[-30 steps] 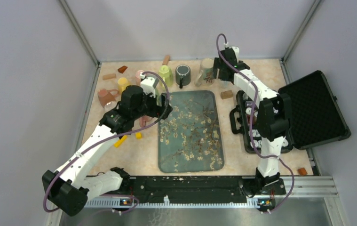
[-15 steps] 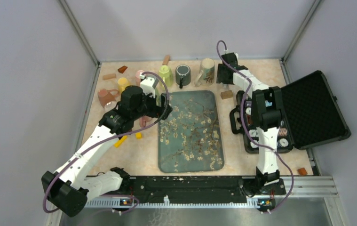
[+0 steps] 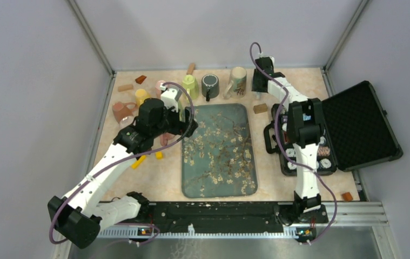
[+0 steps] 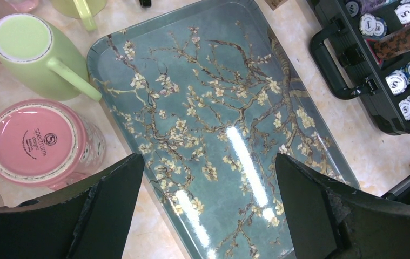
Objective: Turn the mug right side up
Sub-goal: Turn over the cup at the corner of the board.
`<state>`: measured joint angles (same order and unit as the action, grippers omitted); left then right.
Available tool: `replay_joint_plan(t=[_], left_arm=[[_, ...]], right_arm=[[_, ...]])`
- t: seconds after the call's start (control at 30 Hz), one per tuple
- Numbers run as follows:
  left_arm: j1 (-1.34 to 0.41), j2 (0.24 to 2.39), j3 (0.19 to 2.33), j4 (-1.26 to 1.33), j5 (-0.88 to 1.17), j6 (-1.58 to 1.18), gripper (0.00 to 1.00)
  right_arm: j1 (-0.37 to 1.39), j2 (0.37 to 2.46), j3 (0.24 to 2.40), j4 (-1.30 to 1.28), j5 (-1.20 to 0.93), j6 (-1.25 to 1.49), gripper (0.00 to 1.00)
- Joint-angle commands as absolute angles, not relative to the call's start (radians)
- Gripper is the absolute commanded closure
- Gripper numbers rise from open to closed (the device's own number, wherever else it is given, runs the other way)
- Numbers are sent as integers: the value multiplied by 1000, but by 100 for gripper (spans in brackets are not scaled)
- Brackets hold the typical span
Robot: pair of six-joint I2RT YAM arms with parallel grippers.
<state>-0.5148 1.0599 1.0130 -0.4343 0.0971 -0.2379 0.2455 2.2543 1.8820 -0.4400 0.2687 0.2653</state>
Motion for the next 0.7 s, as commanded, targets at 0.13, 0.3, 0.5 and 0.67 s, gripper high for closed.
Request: replay_joint_plan(t=[0.13,0.3,0.5,0.67], left_arm=[[-510,1025,1011,-420,97,-263,2],[-510,1014,1004,-422,92,-271,2],[-509,1002,983,-418,69,-299,2],[-509,988,953,-379,67,-350,2]], right_arm=[[238,2286,1963,-422,279,290,70],[238,2292,1990,-445,290,302,88],[238,2260,2006,-464,300,305,100],[238,2213,2004,-465,313,298,100]])
